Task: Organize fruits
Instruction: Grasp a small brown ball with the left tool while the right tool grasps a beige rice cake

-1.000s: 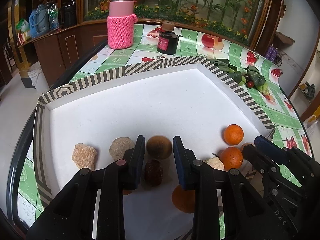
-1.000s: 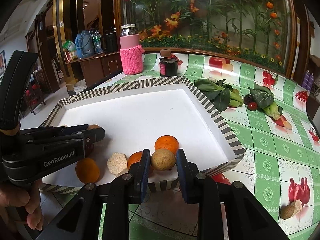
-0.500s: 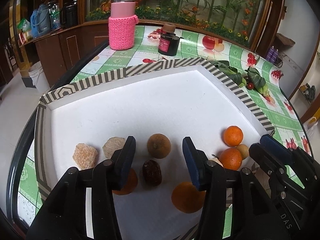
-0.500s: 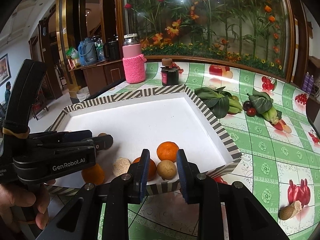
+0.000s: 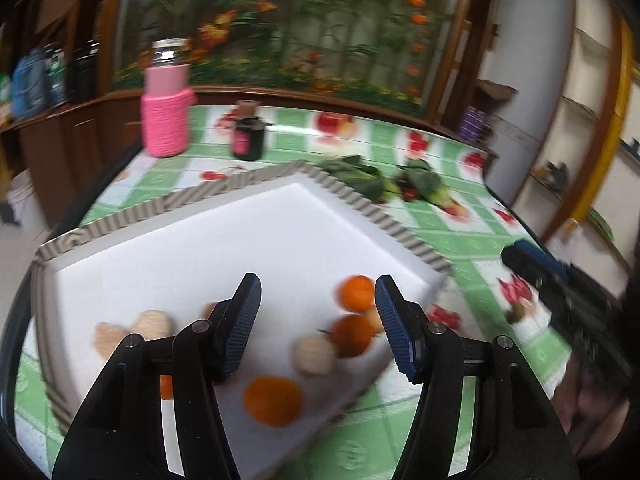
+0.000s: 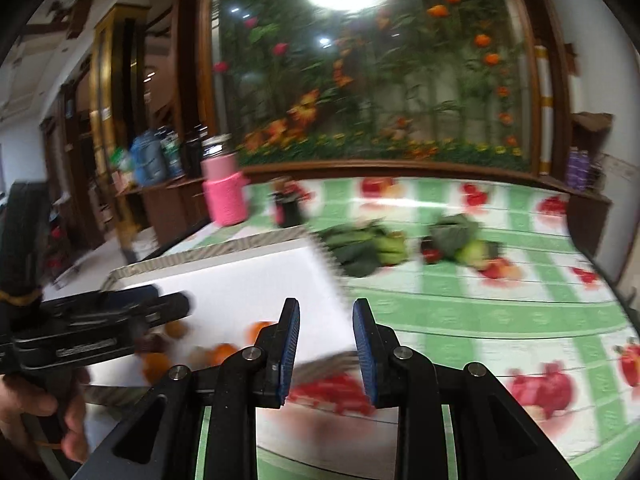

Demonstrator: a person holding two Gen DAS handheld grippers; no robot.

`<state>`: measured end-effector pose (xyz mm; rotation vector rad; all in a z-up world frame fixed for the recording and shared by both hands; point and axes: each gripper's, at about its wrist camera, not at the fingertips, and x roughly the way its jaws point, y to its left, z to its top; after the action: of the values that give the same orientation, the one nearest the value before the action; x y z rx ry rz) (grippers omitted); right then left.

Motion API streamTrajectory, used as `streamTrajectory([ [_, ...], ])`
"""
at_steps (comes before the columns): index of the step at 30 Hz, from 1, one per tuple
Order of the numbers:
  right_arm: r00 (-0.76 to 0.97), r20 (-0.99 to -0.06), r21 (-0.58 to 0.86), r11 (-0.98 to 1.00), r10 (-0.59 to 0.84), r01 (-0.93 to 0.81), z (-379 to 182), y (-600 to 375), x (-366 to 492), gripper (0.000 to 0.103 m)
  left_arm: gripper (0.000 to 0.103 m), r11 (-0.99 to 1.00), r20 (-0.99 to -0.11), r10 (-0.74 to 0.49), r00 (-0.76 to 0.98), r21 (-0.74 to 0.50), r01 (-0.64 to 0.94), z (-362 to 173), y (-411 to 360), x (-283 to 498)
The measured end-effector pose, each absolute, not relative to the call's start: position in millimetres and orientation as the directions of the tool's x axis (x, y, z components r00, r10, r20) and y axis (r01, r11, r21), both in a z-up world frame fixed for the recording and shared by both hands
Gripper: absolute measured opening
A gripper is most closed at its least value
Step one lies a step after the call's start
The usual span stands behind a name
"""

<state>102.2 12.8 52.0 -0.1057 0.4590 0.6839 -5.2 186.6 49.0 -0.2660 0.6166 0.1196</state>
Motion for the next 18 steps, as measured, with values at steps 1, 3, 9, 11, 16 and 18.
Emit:
streamTrajectory([
  [1,0.693,-0.44,0.053,0.787,0.571,-0.614,52.5,1.1,105.5,0.026,0.059,0.961,-0.586,0.021,0.81,-0.21,-0.178,48.8,183.5,-4.5],
  [3,0.715,-0.446,0.063,0.816,0.538,-0.574,51.0,-28.2,115.5,0.026,0.059,0.967,-0.589,0.014,0.808,-0.198,-0.161,48.5,176.3,-3.2],
  [9,0.72,-0.531,0.065,0.869,0.446,-0.491,35.1,-102.0,141.4,0.026,0.059,0.975,-0.598,-0.076,0.798,-0.212,-0.066,46.1,158.0,-2.1],
  [11,0.696,-0.571,0.07,0.87,0.435,-0.487,28.2,-118.6,144.6,0.027,0.059,0.977,-0.59,-0.143,0.795,-0.212,0.019,48.2,142.9,-3.5],
  [16,0.619,-0.618,0.168,0.85,0.485,-0.5,18.8,-143.2,148.5,0.027,0.059,0.943,-0.608,-0.332,0.721,-0.221,0.247,45.9,97.3,-5.6],
  [18,0.59,-0.661,0.15,0.852,0.464,-0.502,12.9,-134.0,152.0,0.027,0.059,0.941,-0.637,-0.334,0.695,-0.188,0.279,40.7,80.7,-4.2],
])
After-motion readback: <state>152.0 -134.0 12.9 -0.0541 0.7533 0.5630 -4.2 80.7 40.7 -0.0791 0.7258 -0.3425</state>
